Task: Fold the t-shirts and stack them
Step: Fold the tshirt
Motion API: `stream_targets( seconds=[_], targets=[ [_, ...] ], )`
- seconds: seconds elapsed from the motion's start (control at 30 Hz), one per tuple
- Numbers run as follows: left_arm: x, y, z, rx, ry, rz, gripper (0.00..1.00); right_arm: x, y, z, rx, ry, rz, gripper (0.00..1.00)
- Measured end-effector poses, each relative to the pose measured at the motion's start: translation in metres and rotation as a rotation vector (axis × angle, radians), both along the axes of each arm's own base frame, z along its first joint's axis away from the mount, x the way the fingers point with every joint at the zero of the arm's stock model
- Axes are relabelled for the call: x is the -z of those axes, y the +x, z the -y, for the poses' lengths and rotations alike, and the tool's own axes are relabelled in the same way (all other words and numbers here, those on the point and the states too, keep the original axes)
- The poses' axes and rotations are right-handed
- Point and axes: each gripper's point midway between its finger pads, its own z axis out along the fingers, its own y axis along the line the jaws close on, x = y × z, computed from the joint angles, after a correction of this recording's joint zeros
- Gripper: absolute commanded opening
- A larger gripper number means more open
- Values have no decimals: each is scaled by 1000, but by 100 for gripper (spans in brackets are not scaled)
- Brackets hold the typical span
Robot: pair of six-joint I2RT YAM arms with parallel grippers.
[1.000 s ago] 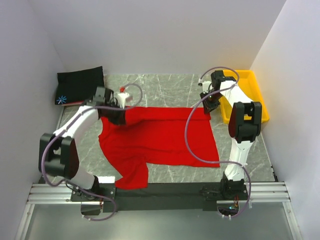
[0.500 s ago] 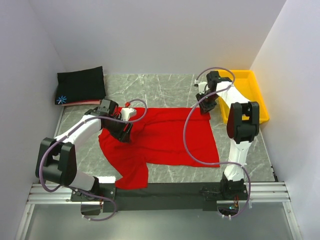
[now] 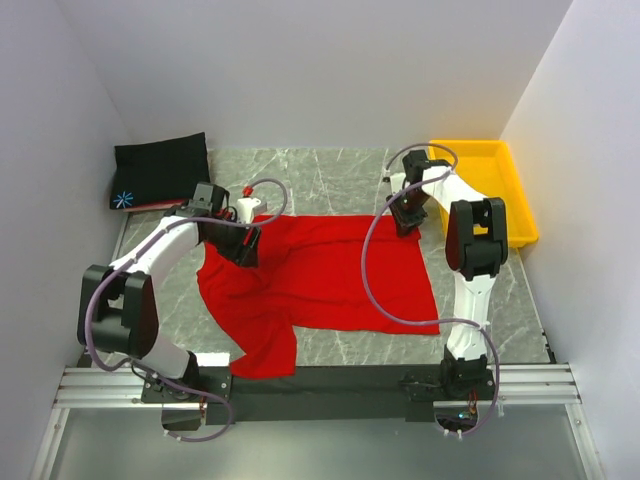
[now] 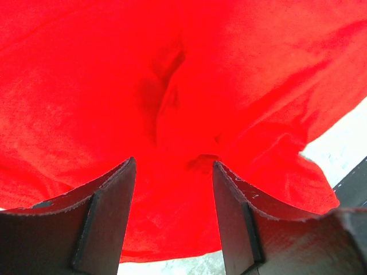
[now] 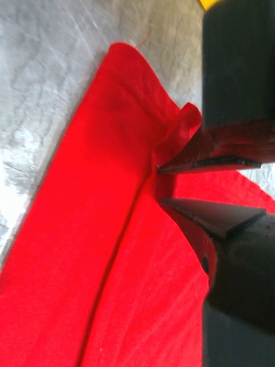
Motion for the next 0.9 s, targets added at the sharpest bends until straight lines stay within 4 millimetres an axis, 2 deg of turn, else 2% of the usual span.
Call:
stream_targets(
  seconds=[0.13,0.2,0.3,0.37,0.5,0.7,0.77,0.9],
  targets=[
    [4,3,-6,-28,-2,-19,60,2,-12,0,-2,9,-35,24],
    [6,4,-6,-35,-6,-25,59,0,-23,-1,-16,16,-62,17],
    [9,5,-6,-37,-8,-32,59,-9,-31,-2,-37,28,-81,17],
    [11,6,-5,-39,-13,-37,58,-15,-30,-1,-35,27,-74,17],
    [13,9,-4,-47,-16,-50,59,-27,-8,-2,1,19,-1,20],
    [9,18,-1,-60,-26,-36,60,-46,37,3,80,-19,133,20],
    [9,22,-1,-65,-27,-34,60,-43,43,5,96,-28,144,20],
    [14,25,0,-85,-26,-48,60,-24,42,12,108,-69,107,19]
  ],
)
